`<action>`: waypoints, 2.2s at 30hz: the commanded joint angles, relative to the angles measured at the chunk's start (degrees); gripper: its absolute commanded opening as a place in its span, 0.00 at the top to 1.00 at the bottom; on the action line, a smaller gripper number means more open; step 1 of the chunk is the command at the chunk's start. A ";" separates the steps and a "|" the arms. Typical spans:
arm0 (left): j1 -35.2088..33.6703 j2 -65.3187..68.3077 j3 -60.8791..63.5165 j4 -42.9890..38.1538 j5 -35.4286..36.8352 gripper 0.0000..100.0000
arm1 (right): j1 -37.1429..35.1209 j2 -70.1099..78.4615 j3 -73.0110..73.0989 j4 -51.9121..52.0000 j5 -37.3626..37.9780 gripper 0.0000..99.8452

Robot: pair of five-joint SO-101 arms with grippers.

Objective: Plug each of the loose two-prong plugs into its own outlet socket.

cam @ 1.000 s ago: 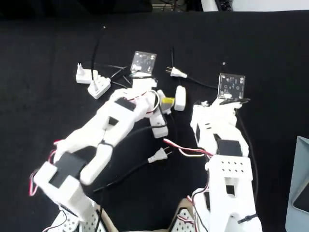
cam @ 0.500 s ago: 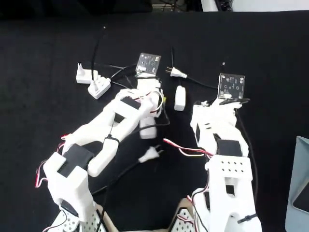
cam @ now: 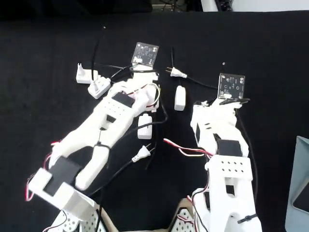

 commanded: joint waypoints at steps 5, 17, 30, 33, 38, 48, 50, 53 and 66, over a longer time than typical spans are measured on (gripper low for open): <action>1.19 0.26 -0.40 3.96 1.58 0.74 | 0.44 -0.92 -0.22 -1.32 -0.62 0.99; -0.22 16.79 -9.45 -1.41 1.32 0.84 | 0.35 -0.75 -0.22 -1.32 -0.62 0.99; -0.04 1.05 -2.86 -1.41 1.32 0.97 | 0.35 -0.84 -0.22 -1.32 -0.62 0.99; -0.57 -6.86 0.13 -1.41 1.32 0.97 | 0.35 -0.84 -0.22 -1.32 -0.62 0.99; -1.19 -19.52 4.18 0.26 -3.96 0.97 | 0.35 -0.75 -0.22 -1.32 -0.62 0.99; -7.34 -33.41 1.01 25.67 -28.40 0.97 | 0.35 -0.66 -0.22 -1.32 -0.62 0.99; -9.71 -34.02 1.54 29.01 -35.08 0.97 | 0.35 -0.66 -0.22 -1.32 -0.62 0.99; -13.14 -34.02 3.82 32.00 -43.43 0.97 | 0.35 -0.66 -0.22 -1.32 -0.62 0.99; -16.48 -34.29 33.71 9.58 -53.10 0.85 | -1.32 -0.57 0.57 -1.23 -0.53 0.99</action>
